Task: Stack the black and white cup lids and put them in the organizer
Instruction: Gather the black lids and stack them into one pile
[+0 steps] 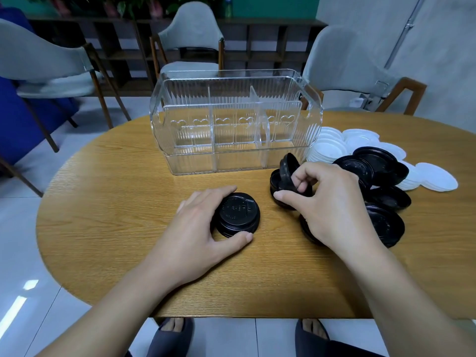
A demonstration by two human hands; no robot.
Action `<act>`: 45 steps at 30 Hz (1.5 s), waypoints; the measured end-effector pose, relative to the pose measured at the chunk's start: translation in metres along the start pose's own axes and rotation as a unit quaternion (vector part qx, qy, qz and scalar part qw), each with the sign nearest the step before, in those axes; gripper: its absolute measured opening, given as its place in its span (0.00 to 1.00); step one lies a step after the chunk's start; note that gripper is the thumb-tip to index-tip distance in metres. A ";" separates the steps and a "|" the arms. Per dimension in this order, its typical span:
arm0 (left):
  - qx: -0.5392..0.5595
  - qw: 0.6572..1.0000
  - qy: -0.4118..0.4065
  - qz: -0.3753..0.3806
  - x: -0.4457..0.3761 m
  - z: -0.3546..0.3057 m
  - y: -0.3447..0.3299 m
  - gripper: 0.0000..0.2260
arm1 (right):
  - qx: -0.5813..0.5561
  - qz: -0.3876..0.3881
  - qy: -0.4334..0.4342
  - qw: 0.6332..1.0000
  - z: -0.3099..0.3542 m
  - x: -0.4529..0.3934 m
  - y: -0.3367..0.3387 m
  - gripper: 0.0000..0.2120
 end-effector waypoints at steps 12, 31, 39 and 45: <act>0.115 0.990 -0.004 -0.078 -0.002 -0.008 0.012 0.41 | -0.194 0.029 0.039 0.980 0.028 0.009 -0.004 0.10; 0.288 0.949 -0.052 -0.118 -0.009 -0.013 0.016 0.36 | -0.271 0.137 0.066 0.950 0.025 0.016 -0.017 0.34; 0.257 0.960 -0.045 -0.101 -0.007 -0.004 0.018 0.39 | -0.116 0.108 0.136 0.978 0.029 0.019 -0.022 0.37; 0.147 0.986 -0.046 -0.065 0.000 -0.004 0.022 0.41 | -0.062 0.096 0.129 0.985 0.026 0.018 -0.025 0.36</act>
Point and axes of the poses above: each hand's wrist, its own x-axis away from the middle knuckle, its own y-axis out of the back of the hand, z = x × y, the point moved 2 cm from there along -x, towards the middle knuckle, and after that the axes turned 3 degrees about y, right-handed, at the moved point
